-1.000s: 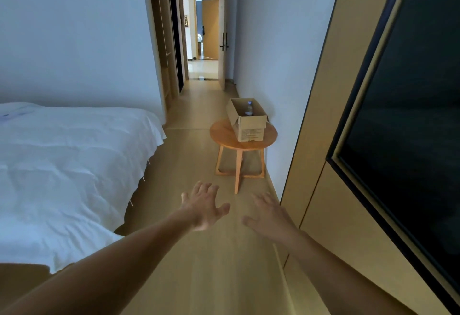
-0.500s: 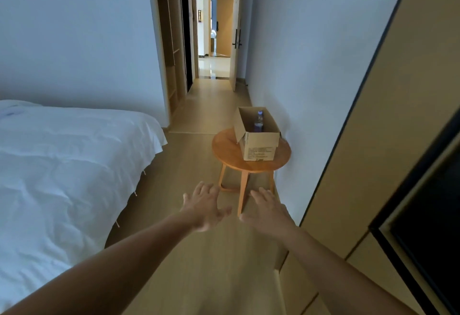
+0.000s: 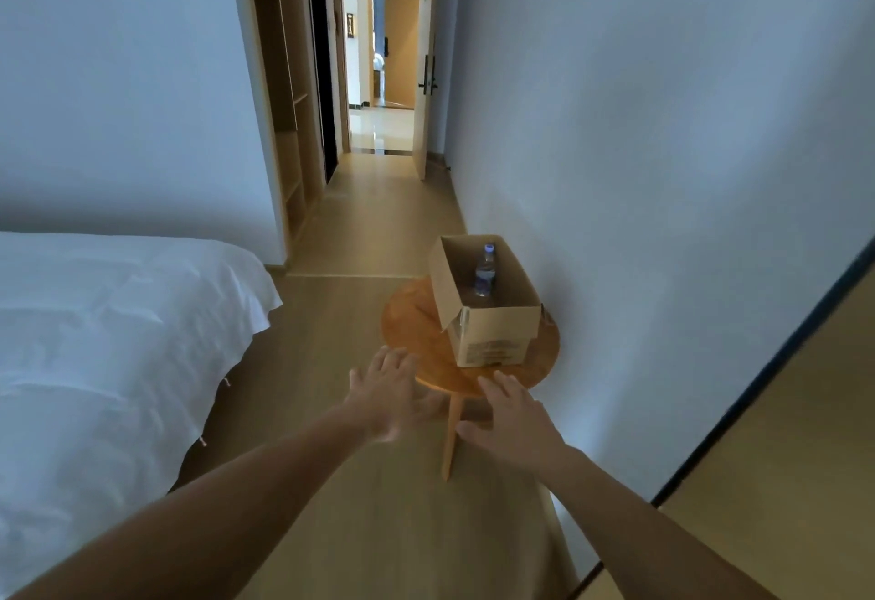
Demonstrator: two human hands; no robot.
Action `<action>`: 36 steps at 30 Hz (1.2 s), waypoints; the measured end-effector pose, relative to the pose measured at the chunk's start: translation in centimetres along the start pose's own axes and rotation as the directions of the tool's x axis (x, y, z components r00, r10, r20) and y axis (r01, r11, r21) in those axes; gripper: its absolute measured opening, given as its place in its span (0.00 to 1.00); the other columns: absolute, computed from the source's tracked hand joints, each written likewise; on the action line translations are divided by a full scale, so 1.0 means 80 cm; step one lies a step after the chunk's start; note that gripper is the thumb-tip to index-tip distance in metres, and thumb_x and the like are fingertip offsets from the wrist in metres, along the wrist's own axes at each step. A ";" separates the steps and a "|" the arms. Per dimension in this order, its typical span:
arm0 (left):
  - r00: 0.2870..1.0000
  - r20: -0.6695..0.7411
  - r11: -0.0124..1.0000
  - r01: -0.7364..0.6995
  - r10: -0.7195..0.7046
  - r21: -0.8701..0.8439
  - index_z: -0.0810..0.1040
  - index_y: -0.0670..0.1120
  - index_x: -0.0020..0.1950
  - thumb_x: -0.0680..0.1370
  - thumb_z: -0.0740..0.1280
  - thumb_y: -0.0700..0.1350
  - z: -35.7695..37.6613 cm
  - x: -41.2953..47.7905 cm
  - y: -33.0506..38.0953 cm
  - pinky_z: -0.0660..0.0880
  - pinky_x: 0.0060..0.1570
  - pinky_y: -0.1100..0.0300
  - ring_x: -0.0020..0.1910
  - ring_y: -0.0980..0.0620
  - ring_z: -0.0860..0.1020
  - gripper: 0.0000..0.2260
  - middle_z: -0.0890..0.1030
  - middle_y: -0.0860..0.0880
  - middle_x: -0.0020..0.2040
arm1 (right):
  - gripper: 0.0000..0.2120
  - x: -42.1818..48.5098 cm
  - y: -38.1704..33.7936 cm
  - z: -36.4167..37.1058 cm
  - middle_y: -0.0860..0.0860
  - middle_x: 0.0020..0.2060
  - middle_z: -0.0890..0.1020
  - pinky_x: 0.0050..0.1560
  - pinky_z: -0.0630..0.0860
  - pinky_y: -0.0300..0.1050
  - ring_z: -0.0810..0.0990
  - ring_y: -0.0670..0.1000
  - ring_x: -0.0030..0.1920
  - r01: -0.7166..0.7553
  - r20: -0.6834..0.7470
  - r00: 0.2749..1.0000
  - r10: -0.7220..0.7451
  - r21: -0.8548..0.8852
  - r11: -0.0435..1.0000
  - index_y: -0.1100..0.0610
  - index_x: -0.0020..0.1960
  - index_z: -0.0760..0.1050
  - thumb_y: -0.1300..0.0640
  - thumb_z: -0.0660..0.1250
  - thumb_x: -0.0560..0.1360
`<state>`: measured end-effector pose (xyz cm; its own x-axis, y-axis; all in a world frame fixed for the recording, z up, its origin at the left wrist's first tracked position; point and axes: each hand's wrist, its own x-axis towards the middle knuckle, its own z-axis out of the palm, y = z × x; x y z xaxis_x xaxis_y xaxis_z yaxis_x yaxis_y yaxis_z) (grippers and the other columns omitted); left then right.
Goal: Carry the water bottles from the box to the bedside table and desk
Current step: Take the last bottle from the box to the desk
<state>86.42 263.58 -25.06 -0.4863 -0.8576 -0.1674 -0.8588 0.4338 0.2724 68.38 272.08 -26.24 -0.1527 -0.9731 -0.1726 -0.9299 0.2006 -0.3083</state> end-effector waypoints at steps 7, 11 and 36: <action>1.000 -0.001 0.999 0.009 -0.009 0.032 0.51 0.49 0.82 0.81 0.53 0.66 -0.031 0.167 0.002 0.51 0.77 0.35 0.82 0.44 0.46 0.35 0.51 0.47 0.83 | 0.39 0.176 0.044 -0.029 0.53 0.79 0.55 0.76 0.56 0.62 0.51 0.56 0.79 0.035 -0.009 0.999 -0.034 0.048 0.998 0.52 0.80 0.52 0.35 0.60 0.77; 1.000 -0.001 1.000 0.019 -0.019 0.018 0.52 0.50 0.82 0.81 0.53 0.65 -0.057 0.258 0.011 0.52 0.76 0.34 0.82 0.43 0.47 0.34 0.52 0.47 0.82 | 0.38 0.271 0.074 -0.068 0.52 0.79 0.54 0.76 0.55 0.61 0.51 0.55 0.79 0.059 0.002 0.998 -0.059 0.065 0.996 0.52 0.80 0.52 0.37 0.60 0.77; 0.989 0.142 0.999 -0.029 0.035 -0.040 0.54 0.51 0.82 0.81 0.56 0.65 -0.058 0.795 -0.039 0.52 0.78 0.42 0.82 0.47 0.47 0.33 0.52 0.49 0.83 | 0.41 0.777 0.220 -0.101 0.53 0.80 0.53 0.77 0.53 0.53 0.52 0.55 0.79 -0.257 0.124 0.962 0.245 0.100 0.961 0.55 0.81 0.49 0.37 0.62 0.77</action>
<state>58.93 206.37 -32.20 -0.5336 -0.7941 -0.2910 -0.8372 0.4471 0.3150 39.81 214.23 -34.81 -0.3327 -0.8726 -0.3576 -0.8209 0.4547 -0.3456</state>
